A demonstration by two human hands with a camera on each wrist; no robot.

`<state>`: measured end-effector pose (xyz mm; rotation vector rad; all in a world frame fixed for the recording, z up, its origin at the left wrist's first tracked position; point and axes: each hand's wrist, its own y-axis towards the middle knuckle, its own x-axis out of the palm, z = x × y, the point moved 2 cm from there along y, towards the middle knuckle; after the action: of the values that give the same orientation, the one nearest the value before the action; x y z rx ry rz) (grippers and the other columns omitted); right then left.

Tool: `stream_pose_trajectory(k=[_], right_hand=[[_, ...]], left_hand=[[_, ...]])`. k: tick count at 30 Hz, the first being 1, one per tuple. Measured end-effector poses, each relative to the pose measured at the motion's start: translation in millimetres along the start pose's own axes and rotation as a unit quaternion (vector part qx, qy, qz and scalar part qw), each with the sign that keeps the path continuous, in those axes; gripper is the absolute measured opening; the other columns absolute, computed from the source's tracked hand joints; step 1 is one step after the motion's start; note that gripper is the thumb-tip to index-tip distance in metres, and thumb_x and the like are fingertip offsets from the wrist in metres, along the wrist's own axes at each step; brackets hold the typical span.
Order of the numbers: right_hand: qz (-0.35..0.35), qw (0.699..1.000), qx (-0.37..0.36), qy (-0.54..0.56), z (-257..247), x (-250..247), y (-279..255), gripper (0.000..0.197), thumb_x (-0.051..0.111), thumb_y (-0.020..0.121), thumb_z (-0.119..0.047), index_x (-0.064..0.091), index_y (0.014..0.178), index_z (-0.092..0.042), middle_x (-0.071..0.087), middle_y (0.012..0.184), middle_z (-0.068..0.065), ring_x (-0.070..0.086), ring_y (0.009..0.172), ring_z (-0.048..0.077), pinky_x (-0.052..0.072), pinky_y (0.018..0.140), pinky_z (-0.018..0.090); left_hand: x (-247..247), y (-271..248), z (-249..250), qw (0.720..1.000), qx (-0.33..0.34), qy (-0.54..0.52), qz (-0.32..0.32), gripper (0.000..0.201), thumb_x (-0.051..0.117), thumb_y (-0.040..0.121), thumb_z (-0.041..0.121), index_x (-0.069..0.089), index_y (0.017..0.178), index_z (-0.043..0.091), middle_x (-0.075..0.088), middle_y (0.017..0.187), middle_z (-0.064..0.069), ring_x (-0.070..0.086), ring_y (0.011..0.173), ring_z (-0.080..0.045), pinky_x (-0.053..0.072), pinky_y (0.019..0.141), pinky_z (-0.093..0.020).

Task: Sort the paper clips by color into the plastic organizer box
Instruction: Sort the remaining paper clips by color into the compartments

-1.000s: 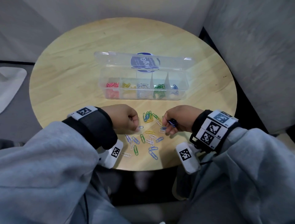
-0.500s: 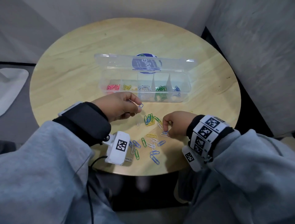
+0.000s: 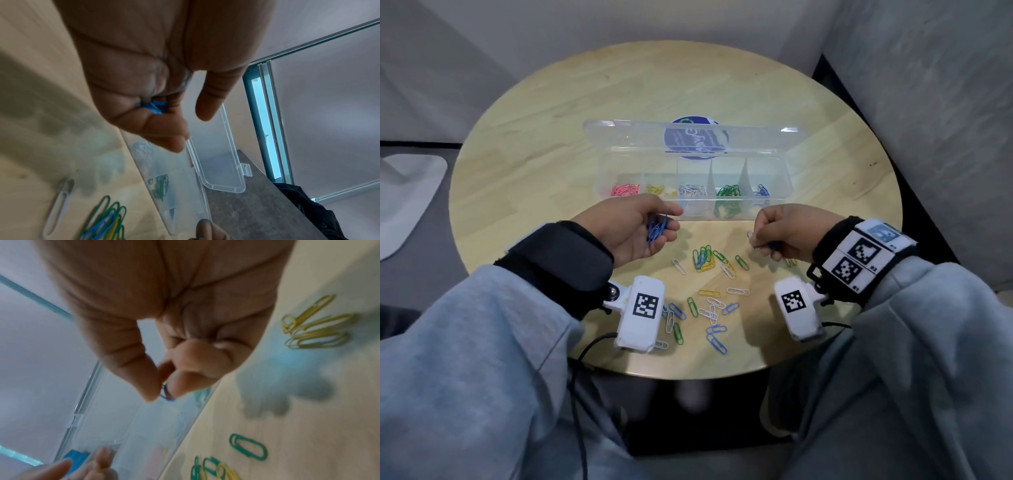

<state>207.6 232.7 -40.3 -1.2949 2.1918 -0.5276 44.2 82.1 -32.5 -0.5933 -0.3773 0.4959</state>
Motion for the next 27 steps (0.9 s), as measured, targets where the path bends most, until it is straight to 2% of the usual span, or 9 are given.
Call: stream_pose_trajectory(k=[5,8,12,15,17,21,25,26,27], right_hand=[[-0.022,0.982,0.023,0.184,-1.5,2.4,3.5,0.023,0.039,0.091,0.004,0.056,0.08,-0.007,0.048,0.058,0.005,0.05,0.038,0.007,0.044,0.039,0.014],[-0.018,0.966,0.021,0.259,-3.3,1.0,3.7,0.027,0.035,0.092,0.001,0.057,0.077,-0.003,0.053,0.05,0.004,0.055,0.04,0.01,0.047,0.041,0.014],[-0.023,0.962,0.02,0.273,-6.6,2.5,3.2,0.028,0.037,0.094,-0.007,0.056,0.074,-0.003,0.058,0.064,0.008,0.064,0.047,0.013,0.052,0.047,0.017],[-0.038,0.961,0.002,0.275,-15.1,0.5,-0.8,0.026,0.037,0.095,-0.008,0.06,0.084,-0.001,0.06,0.075,0.013,0.066,0.053,0.014,0.056,0.054,0.019],[-0.015,0.952,-0.029,0.304,-25.2,-10.8,-3.1,0.025,0.036,0.094,-0.005,0.059,0.091,0.0,0.061,0.08,0.015,0.066,0.063,0.018,0.057,0.06,0.021],[0.108,0.942,-0.072,0.311,-39.0,-41.4,0.0,0.022,0.035,0.09,0.001,0.053,0.103,0.004,0.055,0.096,0.017,0.059,0.088,0.023,0.054,0.075,0.025],[0.132,0.935,-0.059,0.324,-38.5,-39.5,9.2,0.029,0.035,0.089,0.003,0.049,0.114,0.01,0.052,0.097,0.02,0.054,0.081,0.027,0.041,0.067,0.022],[0.136,0.934,-0.054,0.327,-35.4,-40.2,11.8,0.036,0.036,0.09,0.002,0.046,0.122,0.015,0.055,0.108,0.026,0.059,0.092,0.035,0.043,0.072,0.023],[0.141,0.935,-0.051,0.321,-33.2,-41.8,14.0,0.041,0.038,0.091,0.001,0.042,0.129,0.015,0.053,0.126,0.03,0.054,0.114,0.042,0.047,0.085,0.025]], left_hand=[[3.6,3.8,-1.5,1.0,0.001,-0.024,-0.005,0.021,0.04,0.095,0.015,0.06,0.092,0.009,0.06,0.086,-0.009,0.06,0.075,-0.016,0.057,0.06,-0.019],[3.6,3.3,0.8,0.999,0.0,-0.049,-0.017,0.027,0.034,0.094,0.012,0.06,0.097,0.007,0.062,0.092,-0.012,0.062,0.084,-0.021,0.058,0.067,-0.024],[6.4,1.5,5.4,0.998,0.019,-0.056,-0.021,0.051,0.017,0.081,-0.014,0.06,0.098,0.007,0.061,0.1,-0.013,0.063,0.091,-0.022,0.058,0.069,-0.022],[9.6,1.0,7.5,0.998,0.045,-0.042,-0.012,0.065,0.009,0.073,-0.023,0.061,0.096,0.007,0.062,0.1,-0.014,0.065,0.091,-0.021,0.057,0.07,-0.021],[11.6,0.6,9.4,0.997,0.056,-0.045,-0.003,0.065,0.009,0.073,-0.024,0.061,0.095,0.007,0.062,0.099,-0.015,0.065,0.089,-0.021,0.057,0.069,-0.02],[19.3,2.2,12.5,0.996,0.069,-0.057,0.002,0.063,0.01,0.075,-0.026,0.061,0.094,0.006,0.062,0.096,-0.015,0.064,0.087,-0.022,0.058,0.067,-0.02],[37.7,8.7,14.6,0.996,0.071,-0.049,-0.001,0.062,0.011,0.076,-0.026,0.06,0.094,0.007,0.062,0.095,-0.015,0.064,0.088,-0.022,0.057,0.07,-0.02],[42.3,10.7,15.8,0.996,0.073,-0.047,0.001,0.062,0.011,0.076,-0.026,0.06,0.094,0.007,0.062,0.095,-0.015,0.064,0.088,-0.021,0.057,0.07,-0.02],[46.9,13.2,17.7,0.996,0.076,-0.046,0.003,0.062,0.011,0.076,-0.026,0.06,0.094,0.007,0.062,0.096,-0.015,0.064,0.088,-0.021,0.057,0.07,-0.02]])
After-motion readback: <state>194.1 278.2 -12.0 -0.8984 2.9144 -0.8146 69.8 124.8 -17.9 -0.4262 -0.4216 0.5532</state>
